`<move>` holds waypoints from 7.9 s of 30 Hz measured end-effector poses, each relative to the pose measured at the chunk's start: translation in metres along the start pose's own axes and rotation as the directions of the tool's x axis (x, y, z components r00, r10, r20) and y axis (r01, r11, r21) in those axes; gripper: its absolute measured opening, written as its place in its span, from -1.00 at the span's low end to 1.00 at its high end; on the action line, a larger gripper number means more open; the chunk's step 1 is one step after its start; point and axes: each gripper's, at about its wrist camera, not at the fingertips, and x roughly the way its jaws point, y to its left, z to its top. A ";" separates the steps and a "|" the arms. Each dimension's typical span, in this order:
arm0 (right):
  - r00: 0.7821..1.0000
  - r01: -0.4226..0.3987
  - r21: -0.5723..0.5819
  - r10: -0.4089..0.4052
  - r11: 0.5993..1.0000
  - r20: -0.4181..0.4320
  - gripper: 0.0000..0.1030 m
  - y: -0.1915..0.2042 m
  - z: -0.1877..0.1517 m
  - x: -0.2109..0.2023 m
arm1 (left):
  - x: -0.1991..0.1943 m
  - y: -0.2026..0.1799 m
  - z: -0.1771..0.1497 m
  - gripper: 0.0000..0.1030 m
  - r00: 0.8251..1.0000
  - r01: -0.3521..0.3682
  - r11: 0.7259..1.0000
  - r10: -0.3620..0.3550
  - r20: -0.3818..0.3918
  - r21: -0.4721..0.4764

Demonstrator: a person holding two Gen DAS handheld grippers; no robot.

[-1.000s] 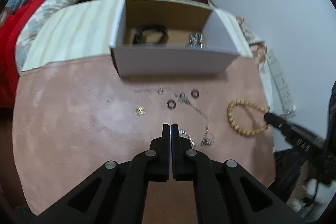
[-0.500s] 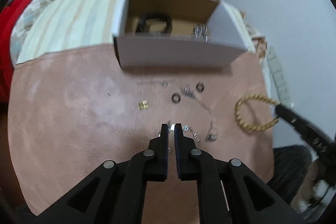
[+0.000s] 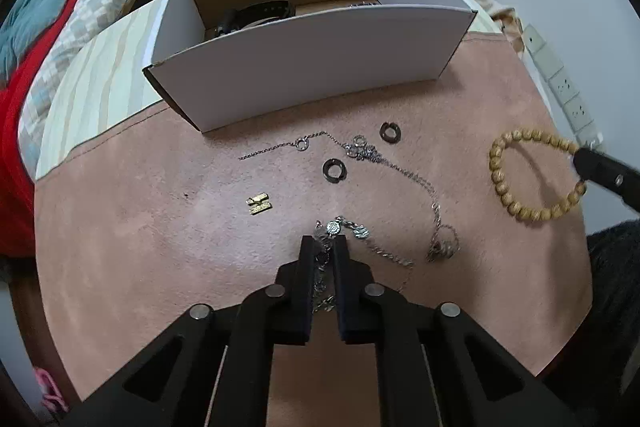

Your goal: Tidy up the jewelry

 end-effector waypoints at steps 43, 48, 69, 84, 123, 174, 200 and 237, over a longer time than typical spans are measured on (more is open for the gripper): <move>0.973 -0.225 -0.202 0.230 0.953 -0.001 -0.82 0.110 0.155 -0.024 | -0.091 0.080 0.128 -0.95 0.956 0.239 0.950 -0.195 0.218 -0.200; 0.967 -0.251 -0.184 0.239 0.950 -0.087 -0.82 0.114 0.160 0.012 | -0.065 0.088 0.132 -0.90 0.977 0.201 0.943 -0.174 0.122 -0.264; 0.994 -0.004 -0.279 -0.027 0.960 -0.106 0.55 0.105 0.140 0.035 | -0.077 0.095 0.111 0.99 0.965 -0.109 0.954 0.169 0.202 -0.279; 0.979 0.203 -0.251 -0.199 0.946 0.042 0.92 0.090 0.112 0.012 | -0.085 0.078 0.080 0.99 0.948 -0.194 0.943 0.251 0.196 -0.272; 1.000 0.012 -0.204 -0.009 0.979 0.016 0.35 0.073 -0.022 -0.008 | -0.081 0.081 -0.042 0.99 0.912 -0.331 0.857 0.398 0.097 -0.394; 0.992 0.069 -0.054 -0.062 0.996 0.113 -0.84 0.022 -0.014 0.028 | 0.002 0.045 0.003 -0.83 0.984 -0.102 0.940 0.143 0.106 -0.327; 0.922 -0.132 -0.321 0.235 0.938 0.307 -0.84 0.119 0.123 -0.141 | -0.136 0.063 0.067 -0.83 0.947 0.042 0.963 0.046 0.317 -0.267; 0.996 -0.089 -0.281 0.087 0.956 -0.022 0.06 0.113 0.178 0.033 | -0.060 0.113 0.142 0.74 0.991 0.027 0.935 0.022 0.133 -0.355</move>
